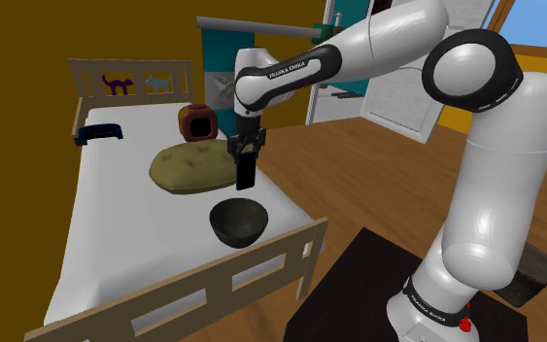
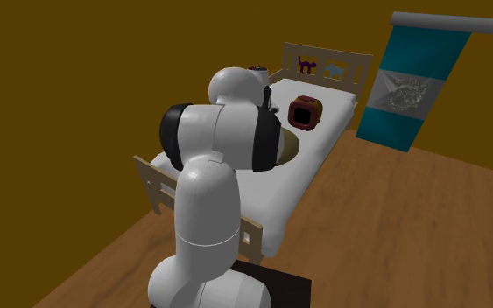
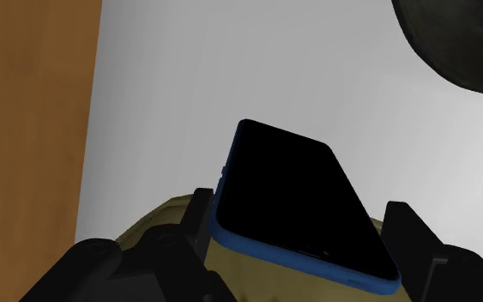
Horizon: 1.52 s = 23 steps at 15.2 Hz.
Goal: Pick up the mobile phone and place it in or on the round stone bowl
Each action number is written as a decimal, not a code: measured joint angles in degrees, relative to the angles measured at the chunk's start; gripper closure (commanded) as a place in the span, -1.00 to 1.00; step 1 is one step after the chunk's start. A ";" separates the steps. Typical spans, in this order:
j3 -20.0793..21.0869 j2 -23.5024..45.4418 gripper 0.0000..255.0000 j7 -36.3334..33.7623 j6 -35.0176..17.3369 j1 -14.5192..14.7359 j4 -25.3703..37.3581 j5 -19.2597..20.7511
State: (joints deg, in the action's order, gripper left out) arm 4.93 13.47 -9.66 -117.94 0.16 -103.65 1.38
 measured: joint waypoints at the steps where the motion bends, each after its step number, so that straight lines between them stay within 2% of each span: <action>1: -0.01 -0.19 1.00 0.06 0.60 -0.03 0.42 -0.03; 20: 0.14 -2.54 1.00 0.15 14.29 0.07 11.77 -0.31; 23: 0.98 -6.07 1.00 -1.76 14.93 1.15 8.87 -0.49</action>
State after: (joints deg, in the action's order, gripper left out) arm 5.91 7.40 -11.41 -103.01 1.30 -94.78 0.89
